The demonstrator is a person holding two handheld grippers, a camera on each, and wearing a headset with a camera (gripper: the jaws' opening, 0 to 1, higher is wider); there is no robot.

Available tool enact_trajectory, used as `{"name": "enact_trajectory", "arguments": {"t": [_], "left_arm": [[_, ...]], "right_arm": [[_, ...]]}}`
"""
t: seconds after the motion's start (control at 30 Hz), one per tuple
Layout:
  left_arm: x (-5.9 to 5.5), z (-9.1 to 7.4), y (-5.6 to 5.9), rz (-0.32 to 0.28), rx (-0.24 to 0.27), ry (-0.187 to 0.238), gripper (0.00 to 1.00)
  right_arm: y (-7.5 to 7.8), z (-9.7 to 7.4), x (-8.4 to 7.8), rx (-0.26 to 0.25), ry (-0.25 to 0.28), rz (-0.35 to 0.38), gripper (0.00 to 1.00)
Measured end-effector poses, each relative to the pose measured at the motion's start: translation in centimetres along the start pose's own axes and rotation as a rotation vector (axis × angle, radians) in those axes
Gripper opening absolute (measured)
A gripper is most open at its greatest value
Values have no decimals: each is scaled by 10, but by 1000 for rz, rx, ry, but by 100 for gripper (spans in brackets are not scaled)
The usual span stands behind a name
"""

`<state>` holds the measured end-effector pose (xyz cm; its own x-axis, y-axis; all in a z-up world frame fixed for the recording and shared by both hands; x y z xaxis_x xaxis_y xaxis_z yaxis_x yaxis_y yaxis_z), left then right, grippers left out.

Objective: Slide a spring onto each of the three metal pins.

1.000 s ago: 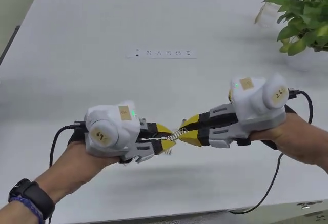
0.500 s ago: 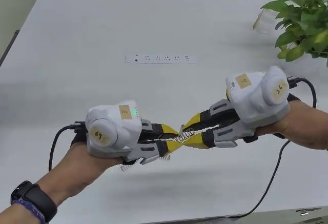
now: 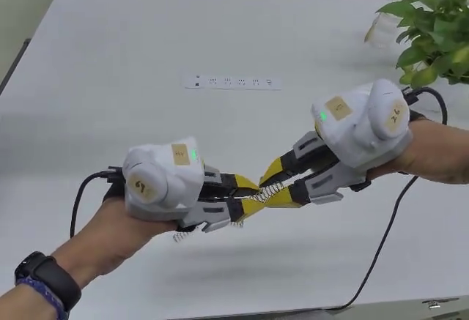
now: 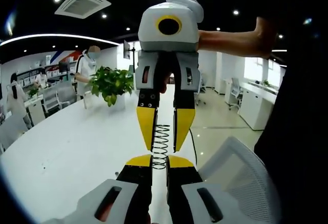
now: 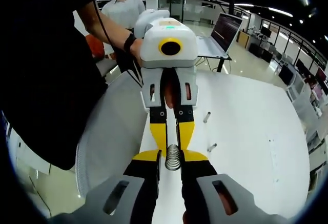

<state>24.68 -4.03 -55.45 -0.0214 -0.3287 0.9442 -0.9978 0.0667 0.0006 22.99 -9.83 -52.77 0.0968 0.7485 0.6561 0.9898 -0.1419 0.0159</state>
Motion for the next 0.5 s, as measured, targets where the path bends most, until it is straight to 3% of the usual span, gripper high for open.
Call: {"name": "enact_trajectory", "arguments": {"t": [0.5], "left_arm": [[1, 0, 2, -8, -23, 6, 1]], "right_arm": [[0, 2, -1, 18, -12, -49, 9]]}}
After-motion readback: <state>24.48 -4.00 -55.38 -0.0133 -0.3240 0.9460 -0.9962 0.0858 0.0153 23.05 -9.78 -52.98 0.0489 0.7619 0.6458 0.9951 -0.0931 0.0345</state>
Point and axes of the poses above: the centre of the closed fingertips' face, and the gripper's own axes: z roughly forward along the fingers, y roughly to its right, x roughly out of its top, the point moved 5 cm from there along -z, roughly backward along the fingers
